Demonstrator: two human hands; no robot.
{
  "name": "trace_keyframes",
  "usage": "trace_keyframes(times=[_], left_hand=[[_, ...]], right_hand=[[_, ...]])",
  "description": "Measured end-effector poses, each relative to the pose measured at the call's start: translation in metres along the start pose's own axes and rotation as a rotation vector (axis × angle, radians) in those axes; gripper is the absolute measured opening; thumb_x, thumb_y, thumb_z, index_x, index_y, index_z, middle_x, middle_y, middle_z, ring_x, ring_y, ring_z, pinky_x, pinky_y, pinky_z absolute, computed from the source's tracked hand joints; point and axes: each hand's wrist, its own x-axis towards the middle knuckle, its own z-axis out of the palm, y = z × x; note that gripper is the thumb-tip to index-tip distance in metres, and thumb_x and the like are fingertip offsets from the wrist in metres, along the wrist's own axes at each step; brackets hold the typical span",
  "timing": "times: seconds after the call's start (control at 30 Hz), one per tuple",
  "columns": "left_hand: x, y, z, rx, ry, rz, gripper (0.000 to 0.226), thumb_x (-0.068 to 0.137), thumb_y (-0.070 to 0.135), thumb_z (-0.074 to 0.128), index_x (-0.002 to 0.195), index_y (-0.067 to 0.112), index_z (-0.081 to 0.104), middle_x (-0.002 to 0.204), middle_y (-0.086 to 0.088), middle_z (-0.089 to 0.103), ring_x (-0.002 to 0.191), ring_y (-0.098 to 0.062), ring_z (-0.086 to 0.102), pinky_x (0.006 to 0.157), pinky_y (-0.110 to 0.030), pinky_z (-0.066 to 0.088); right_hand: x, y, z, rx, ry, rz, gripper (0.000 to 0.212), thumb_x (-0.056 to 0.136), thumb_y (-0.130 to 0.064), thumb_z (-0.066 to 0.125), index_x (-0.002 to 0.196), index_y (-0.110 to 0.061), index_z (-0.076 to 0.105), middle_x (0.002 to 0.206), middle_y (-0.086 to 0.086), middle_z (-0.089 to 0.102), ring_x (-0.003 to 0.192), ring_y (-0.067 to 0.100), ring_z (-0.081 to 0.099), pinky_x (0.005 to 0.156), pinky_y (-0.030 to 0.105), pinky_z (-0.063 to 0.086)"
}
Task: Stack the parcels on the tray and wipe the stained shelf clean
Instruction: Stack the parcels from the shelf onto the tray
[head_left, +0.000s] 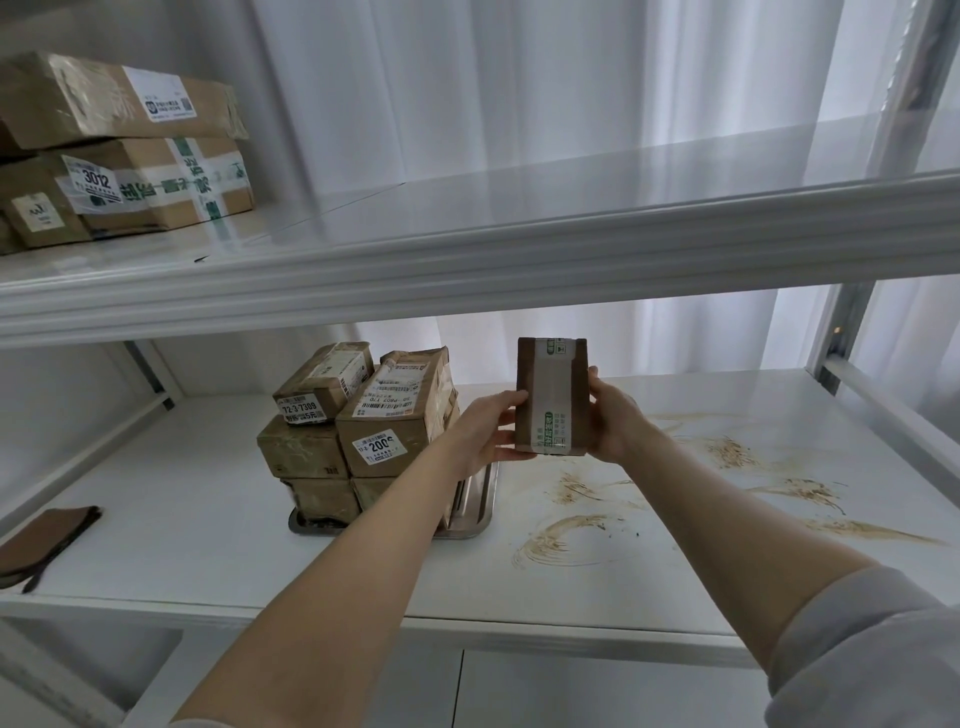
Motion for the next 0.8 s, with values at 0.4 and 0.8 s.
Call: trace_keyframes(times=[0.4, 0.8], left_hand=[[0.000, 0.004, 0.006, 0.342, 0.286, 0.242, 0.055, 0.084, 0.033, 0.069, 0.130, 0.013, 0.047, 0.121, -0.010, 0.063, 0.102, -0.024, 0.065, 0.089, -0.039, 0.056], [-0.002, 0.035, 0.009, 0.722, 0.410, 0.473, 0.045, 0.095, 0.041, 0.048, 0.131, 0.015, 0.051, 0.129, -0.006, 0.057, 0.114, -0.020, 0.056, 0.085, -0.026, 0.044]], right_hand=[[-0.009, -0.001, 0.003, -0.279, 0.046, -0.104, 0.072, 0.076, -0.069, 0.054, 0.129, -0.020, 0.043, 0.138, 0.011, 0.049, 0.129, 0.034, 0.044, 0.106, 0.048, 0.040], [-0.020, -0.012, 0.019, -0.115, -0.099, -0.064, 0.047, 0.081, -0.049, 0.070, 0.112, -0.016, 0.055, 0.110, 0.014, 0.064, 0.103, 0.032, 0.064, 0.096, 0.045, 0.051]])
